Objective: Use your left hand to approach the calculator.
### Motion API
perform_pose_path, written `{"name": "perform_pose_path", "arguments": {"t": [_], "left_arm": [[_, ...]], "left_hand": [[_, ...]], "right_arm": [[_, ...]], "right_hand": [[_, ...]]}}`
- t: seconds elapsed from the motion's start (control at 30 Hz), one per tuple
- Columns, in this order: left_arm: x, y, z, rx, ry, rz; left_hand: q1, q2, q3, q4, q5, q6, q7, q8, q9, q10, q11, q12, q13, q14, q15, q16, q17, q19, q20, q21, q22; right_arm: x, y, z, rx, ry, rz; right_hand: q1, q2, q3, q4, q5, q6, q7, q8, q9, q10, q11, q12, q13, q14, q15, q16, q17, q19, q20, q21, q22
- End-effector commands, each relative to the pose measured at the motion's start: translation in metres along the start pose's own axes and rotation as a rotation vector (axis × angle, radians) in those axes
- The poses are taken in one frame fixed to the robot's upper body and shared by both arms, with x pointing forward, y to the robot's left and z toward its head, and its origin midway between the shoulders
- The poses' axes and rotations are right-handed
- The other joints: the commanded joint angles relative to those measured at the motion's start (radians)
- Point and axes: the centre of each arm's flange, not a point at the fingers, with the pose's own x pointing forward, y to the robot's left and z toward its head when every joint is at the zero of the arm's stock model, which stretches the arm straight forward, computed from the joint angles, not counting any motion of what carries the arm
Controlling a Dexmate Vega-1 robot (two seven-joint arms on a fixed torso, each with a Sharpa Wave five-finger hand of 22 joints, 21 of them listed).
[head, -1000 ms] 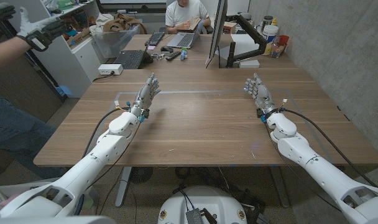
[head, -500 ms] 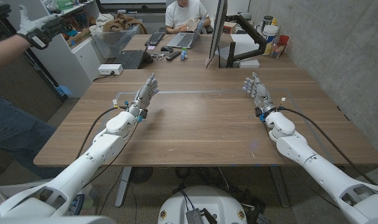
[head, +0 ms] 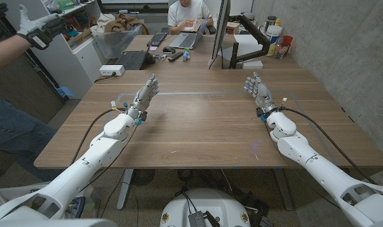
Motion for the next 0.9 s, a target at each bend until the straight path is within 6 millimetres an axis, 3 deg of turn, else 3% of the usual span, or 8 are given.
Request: {"name": "perform_pose_path", "arguments": {"t": [0.03, 0.9], "left_arm": [[-0.010, 0.002, 0.004, 0.034, -0.008, 0.000], [-0.029, 0.013, 0.016, 0.081, -0.004, -0.004]], "left_hand": [[0.014, 0.006, 0.004, -0.003, 0.005, 0.009, -0.001, 0.007, 0.005, 0.004, 0.005, 0.005, 0.004, 0.003, 0.002, 0.002, 0.002, -0.001, 0.010, -0.005, 0.003], [0.039, 0.016, 0.010, -0.015, 0.005, 0.003, -0.002, 0.002, 0.005, 0.001, 0.003, 0.001, 0.004, 0.003, 0.002, 0.000, 0.000, -0.005, 0.020, -0.021, 0.004]], "right_arm": [[0.000, -0.001, 0.000, 0.008, -0.010, -0.003], [0.001, -0.001, -0.005, 0.022, -0.013, 0.001]], "right_hand": [[0.010, 0.000, -0.002, -0.007, -0.001, 0.010, 0.000, 0.001, 0.001, 0.014, -0.002, -0.001, 0.005, 0.012, 0.002, -0.001, 0.004, 0.009, -0.017, -0.004, 0.004], [0.013, 0.000, -0.004, -0.012, -0.004, 0.027, -0.007, 0.003, 0.001, 0.028, -0.010, -0.001, 0.005, 0.022, -0.010, -0.002, 0.003, 0.019, -0.022, -0.015, 0.004]]}}
